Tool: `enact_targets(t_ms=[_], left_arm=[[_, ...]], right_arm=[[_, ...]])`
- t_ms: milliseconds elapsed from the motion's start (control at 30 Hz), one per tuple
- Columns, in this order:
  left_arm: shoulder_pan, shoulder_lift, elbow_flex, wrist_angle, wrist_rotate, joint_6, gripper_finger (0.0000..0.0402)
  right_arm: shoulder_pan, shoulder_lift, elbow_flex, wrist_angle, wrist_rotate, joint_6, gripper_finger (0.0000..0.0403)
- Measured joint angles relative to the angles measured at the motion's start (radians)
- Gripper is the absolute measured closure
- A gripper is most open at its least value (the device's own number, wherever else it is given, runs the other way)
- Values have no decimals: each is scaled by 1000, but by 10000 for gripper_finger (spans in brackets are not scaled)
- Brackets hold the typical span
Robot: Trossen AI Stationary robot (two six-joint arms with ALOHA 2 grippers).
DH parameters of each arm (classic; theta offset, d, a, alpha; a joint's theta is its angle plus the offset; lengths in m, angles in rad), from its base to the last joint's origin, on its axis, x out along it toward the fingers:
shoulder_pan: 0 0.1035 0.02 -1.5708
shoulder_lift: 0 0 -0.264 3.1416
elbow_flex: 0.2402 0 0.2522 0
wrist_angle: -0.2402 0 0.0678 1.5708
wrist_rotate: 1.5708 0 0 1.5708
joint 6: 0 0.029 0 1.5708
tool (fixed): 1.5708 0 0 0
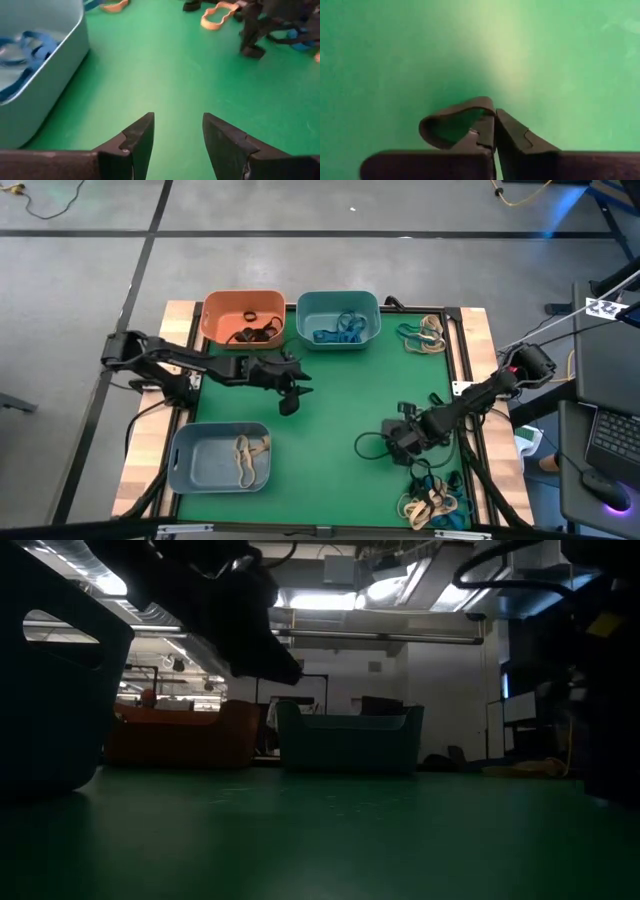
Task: Sort rubber bands into baskets
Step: Put the small black rubber band into the orange bin
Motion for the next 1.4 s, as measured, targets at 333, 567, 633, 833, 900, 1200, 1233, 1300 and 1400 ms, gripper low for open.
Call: enact_targets(t_ms=[333,567,633,833,900,1200,1233,1300,1400], left_arm=[[-54,163,1,231,0,79,237],[-76,251,2,392,-1,84,237],[-79,275,2,441,-3,102,237],[-100,314,16,519,-84,244,237],[-109,316,28,531,-125,305,237],[-134,317,56,526,-237,487,237],[-135,317,57,527,-238,496,237],[-135,317,57,523,-238,497,238],[-135,317,57,522,-239,494,238]], right_arm=[[-39,-1,4,48,425,-22,398],[-127,-1,4,174,617,-61,384],[-158,-1,4,213,633,-79,387],[-225,-1,4,333,613,-93,399],[-239,-1,4,360,602,-106,398],[-291,-1,4,527,516,-134,393],[-297,-1,4,540,506,-135,393],[-305,-1,4,565,495,-135,393],[-317,-1,4,599,483,-150,393]])
